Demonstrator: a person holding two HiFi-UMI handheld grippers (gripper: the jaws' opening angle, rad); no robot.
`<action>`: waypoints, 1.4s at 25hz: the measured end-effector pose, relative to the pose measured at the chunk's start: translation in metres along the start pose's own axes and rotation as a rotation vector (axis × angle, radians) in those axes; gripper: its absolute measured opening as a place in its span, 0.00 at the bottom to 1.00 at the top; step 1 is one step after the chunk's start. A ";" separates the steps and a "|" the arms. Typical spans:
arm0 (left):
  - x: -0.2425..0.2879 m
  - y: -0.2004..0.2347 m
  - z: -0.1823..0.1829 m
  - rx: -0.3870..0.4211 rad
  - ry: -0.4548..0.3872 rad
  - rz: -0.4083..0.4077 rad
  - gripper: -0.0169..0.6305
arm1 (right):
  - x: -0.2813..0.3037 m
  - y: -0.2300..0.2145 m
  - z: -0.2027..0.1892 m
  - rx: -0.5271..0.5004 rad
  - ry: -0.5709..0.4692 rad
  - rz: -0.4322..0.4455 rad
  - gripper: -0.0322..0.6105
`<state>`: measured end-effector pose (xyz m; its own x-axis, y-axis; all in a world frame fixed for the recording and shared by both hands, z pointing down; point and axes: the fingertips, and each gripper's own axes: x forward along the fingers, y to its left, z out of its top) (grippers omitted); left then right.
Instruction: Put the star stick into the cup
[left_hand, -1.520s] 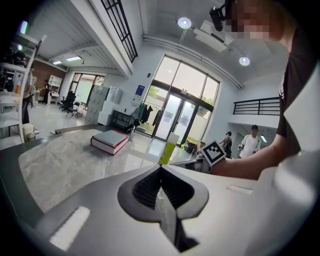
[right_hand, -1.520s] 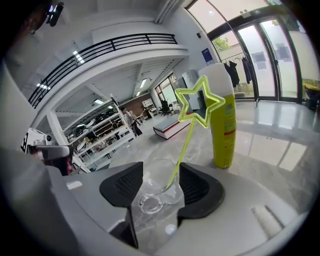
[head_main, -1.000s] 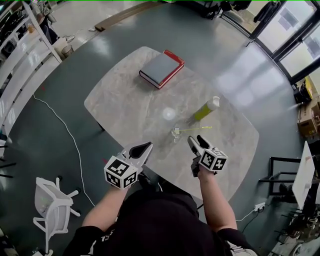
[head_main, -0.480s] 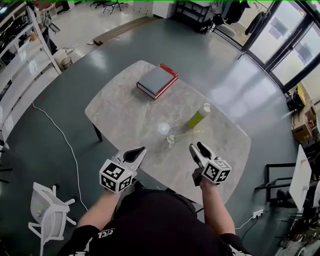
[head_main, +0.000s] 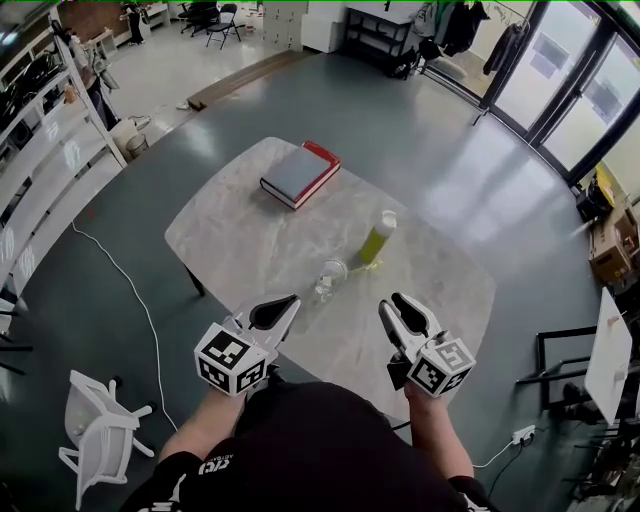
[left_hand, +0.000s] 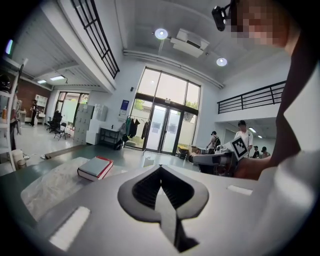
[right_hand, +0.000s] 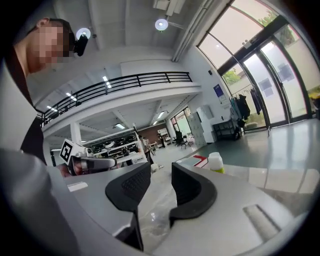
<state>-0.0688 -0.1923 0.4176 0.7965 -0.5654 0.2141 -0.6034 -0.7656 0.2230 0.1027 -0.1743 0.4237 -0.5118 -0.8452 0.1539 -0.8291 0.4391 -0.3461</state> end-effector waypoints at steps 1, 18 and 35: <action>0.002 -0.007 0.006 0.006 -0.012 -0.003 0.03 | -0.005 0.004 0.006 -0.017 -0.009 0.015 0.27; 0.024 -0.080 0.038 0.120 -0.043 -0.051 0.03 | -0.050 0.037 0.054 -0.203 -0.061 0.181 0.07; 0.018 -0.068 0.042 0.122 -0.051 -0.041 0.03 | -0.039 0.075 0.050 -0.204 -0.052 0.297 0.07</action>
<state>-0.0118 -0.1629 0.3663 0.8231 -0.5453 0.1582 -0.5637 -0.8183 0.1125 0.0721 -0.1233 0.3453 -0.7289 -0.6841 0.0251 -0.6768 0.7147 -0.1763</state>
